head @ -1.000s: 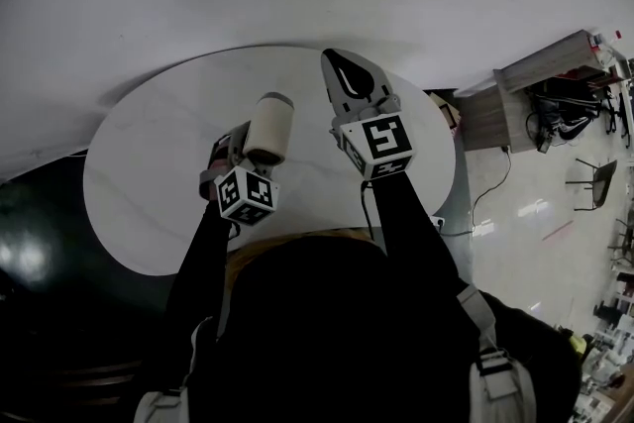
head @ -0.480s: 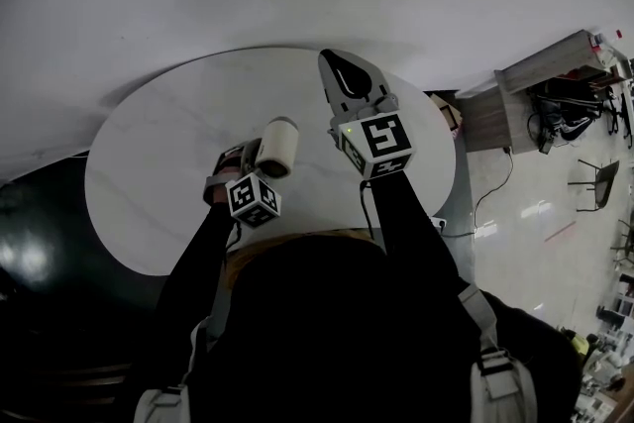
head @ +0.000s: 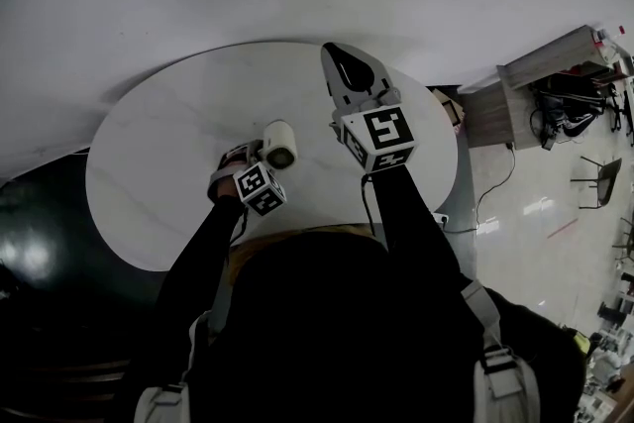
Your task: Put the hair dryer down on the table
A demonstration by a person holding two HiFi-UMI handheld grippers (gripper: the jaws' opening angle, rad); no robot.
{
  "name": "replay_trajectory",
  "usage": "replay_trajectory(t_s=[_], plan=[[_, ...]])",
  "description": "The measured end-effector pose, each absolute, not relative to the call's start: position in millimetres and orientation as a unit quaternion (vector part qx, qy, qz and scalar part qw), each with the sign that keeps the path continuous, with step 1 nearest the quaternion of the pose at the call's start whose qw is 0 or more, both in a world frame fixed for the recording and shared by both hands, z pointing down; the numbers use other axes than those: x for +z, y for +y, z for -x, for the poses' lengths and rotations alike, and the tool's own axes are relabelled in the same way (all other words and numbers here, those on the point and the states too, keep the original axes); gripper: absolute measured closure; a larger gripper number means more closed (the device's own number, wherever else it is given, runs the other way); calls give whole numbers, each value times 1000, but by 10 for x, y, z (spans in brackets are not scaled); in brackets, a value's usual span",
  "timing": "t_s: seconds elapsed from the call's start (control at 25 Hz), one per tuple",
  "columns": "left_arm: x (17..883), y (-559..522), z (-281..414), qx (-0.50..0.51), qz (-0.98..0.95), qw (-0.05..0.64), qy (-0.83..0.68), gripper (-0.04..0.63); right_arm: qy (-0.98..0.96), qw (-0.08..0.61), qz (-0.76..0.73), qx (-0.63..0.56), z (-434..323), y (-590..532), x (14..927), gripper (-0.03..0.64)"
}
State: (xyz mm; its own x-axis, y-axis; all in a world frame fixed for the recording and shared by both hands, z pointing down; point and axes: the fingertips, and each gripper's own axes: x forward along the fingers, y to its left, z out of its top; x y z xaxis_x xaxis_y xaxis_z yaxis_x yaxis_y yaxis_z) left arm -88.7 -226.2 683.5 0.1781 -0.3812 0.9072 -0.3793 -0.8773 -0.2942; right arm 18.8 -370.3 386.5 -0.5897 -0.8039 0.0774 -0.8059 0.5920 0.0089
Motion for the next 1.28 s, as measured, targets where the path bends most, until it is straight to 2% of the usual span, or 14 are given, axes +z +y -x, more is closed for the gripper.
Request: replay_trajectory(t_s=[0.64, 0.72, 0.84, 1.28], plan=[[6927, -2152, 898, -586, 777, -59, 223, 382, -908, 36, -417, -3, -9, -3520, 3855, 589], [6926, -2093, 878, -582, 782, -78, 211, 373, -904, 38, -425, -10, -3, -3510, 3842, 589], [6979, -1987, 831, -586, 782, -100, 186, 325, -903, 35, -429, -9, -21, -3518, 3816, 589], [7002, -1879, 826, -586, 782, -97, 187, 319, -911, 40, -410, -7, 89, -3421, 3827, 589]])
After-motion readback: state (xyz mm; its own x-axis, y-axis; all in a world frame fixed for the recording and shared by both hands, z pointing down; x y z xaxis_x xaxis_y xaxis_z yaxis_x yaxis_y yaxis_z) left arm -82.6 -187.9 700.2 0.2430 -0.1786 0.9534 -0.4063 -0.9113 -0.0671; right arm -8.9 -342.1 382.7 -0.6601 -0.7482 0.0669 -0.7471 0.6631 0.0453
